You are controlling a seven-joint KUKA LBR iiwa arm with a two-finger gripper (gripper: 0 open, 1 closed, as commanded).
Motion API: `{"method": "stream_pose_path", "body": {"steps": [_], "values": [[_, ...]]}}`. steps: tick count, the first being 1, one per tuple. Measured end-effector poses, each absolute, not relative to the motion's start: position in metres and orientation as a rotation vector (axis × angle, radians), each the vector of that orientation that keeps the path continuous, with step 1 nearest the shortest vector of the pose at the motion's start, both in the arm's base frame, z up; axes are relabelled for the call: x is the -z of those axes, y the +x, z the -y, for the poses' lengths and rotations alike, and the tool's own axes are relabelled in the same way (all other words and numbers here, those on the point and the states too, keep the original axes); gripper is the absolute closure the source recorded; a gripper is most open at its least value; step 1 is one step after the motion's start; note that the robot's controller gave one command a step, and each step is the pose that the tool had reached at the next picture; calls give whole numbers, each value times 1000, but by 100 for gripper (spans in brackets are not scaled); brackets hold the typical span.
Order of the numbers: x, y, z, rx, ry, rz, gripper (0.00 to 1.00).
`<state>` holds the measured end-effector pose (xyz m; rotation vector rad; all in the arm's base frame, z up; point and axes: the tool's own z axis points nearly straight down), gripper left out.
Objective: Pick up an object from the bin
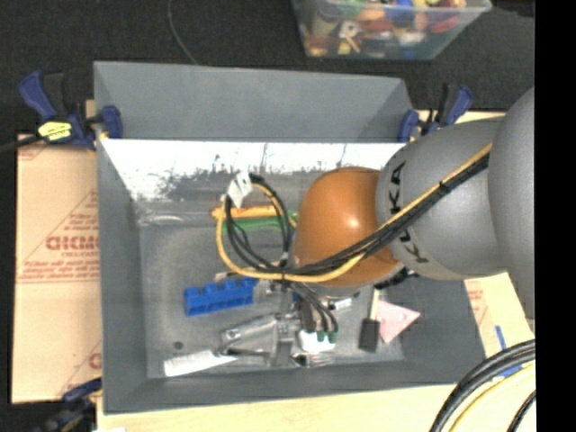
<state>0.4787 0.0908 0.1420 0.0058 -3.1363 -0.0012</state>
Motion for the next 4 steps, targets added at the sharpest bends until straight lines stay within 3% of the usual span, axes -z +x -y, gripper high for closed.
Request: {"method": "stream_pose_path", "body": {"steps": [1,2,3,4], "values": [[-145,481,-91,3,0,3143,0],[-70,487,-46,1,-10,3144,0],[-72,478,-54,11,-42,3167,0],[-71,486,-48,5,-18,3153,0]]}}
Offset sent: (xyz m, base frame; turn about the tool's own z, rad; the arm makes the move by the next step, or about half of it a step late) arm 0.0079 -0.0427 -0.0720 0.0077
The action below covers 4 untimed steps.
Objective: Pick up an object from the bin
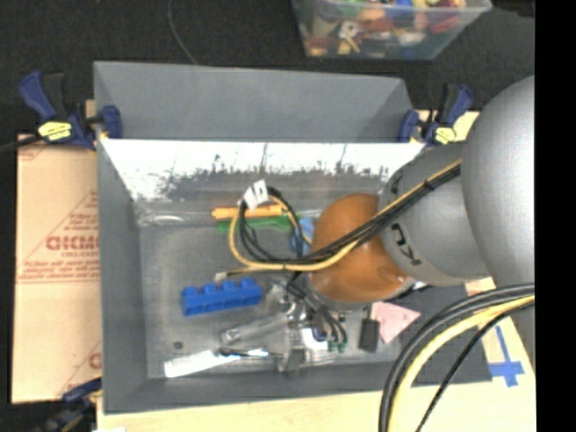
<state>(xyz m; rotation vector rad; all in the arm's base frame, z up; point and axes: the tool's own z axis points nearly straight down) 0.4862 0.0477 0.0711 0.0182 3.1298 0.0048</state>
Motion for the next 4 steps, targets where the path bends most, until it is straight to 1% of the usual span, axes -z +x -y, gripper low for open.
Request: {"method": "stream_pose_path", "body": {"steps": [1,2,3,4], "values": [[-72,480,-53,-13,35,-3114,0],[-71,485,-49,-9,22,-3126,100],[-71,485,-49,-10,23,-3126,100],[-103,482,-49,-8,24,-3136,100]]}}
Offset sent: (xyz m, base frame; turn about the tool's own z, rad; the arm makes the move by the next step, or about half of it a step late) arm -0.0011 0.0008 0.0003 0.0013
